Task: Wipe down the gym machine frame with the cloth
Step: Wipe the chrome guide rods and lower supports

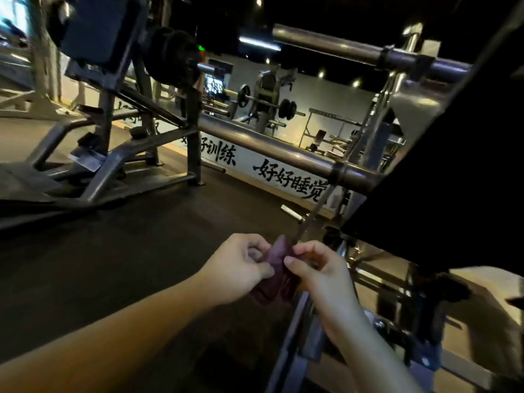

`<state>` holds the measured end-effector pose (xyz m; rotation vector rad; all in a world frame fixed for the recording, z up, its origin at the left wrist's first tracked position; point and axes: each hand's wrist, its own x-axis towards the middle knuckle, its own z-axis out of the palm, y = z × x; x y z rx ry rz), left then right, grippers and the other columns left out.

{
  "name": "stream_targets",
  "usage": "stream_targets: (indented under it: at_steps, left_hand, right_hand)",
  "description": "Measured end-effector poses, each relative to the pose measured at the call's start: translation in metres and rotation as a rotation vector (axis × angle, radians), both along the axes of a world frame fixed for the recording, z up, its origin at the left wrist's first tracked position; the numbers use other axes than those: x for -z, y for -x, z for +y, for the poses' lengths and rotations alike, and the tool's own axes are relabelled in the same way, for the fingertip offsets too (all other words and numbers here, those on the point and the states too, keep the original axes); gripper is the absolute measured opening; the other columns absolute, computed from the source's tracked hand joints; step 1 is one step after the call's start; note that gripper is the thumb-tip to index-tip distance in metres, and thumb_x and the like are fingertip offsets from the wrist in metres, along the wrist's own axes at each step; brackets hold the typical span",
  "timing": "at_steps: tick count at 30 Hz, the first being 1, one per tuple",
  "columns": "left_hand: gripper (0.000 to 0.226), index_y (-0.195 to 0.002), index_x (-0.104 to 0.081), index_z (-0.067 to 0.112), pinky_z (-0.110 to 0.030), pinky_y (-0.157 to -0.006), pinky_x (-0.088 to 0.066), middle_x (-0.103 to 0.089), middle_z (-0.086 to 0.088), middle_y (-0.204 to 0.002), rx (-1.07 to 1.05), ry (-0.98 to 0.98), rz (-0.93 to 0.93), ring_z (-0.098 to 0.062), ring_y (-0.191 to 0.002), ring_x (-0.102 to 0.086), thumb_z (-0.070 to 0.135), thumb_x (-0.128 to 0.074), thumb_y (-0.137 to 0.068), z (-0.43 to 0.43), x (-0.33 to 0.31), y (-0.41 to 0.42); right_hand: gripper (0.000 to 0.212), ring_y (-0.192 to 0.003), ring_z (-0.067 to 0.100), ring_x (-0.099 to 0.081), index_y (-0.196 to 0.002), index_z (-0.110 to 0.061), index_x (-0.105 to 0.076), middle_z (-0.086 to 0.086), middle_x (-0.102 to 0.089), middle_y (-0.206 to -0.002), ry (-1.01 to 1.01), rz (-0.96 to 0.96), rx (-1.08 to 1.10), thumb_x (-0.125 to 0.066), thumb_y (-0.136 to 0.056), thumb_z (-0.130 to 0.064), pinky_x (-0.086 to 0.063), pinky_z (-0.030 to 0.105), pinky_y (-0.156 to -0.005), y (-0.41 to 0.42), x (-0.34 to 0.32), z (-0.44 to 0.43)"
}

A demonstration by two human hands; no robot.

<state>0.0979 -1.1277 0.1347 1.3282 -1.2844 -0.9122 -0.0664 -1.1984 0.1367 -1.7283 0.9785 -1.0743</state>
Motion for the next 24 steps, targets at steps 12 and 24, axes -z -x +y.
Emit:
stream_targets:
  at_steps: [12, 24]
  left_hand:
    - [0.014, -0.098, -0.071, 0.021, -0.026, -0.082, -0.060, -0.074, 0.001, -0.090, 0.066, -0.020, -0.196, -0.006, -0.086, -0.072, 0.014, -0.077, -0.088, -0.037, -0.117, -0.165]
    - [0.013, -0.098, -0.069, 0.022, -0.027, -0.090, -0.050, -0.074, 0.008, -0.101, 0.211, -0.211, -0.202, 0.000, -0.098, -0.069, 0.020, -0.076, -0.088, -0.051, -0.354, -0.150]
  right_hand:
    - [0.019, -0.095, 0.035, -0.069, -0.077, -0.025, -0.070, 0.015, -0.072, -0.093, -0.110, 0.011, 0.006, -0.075, -0.085, -0.008, -0.059, 0.048, -0.081, -0.146, -0.107, -0.032]
    - [0.010, -0.101, 0.029, -0.069, -0.101, -0.001, -0.069, 0.014, -0.071, -0.101, -0.273, -0.135, 0.094, -0.067, -0.092, -0.006, -0.052, 0.057, -0.098, -0.128, -0.320, -0.014]
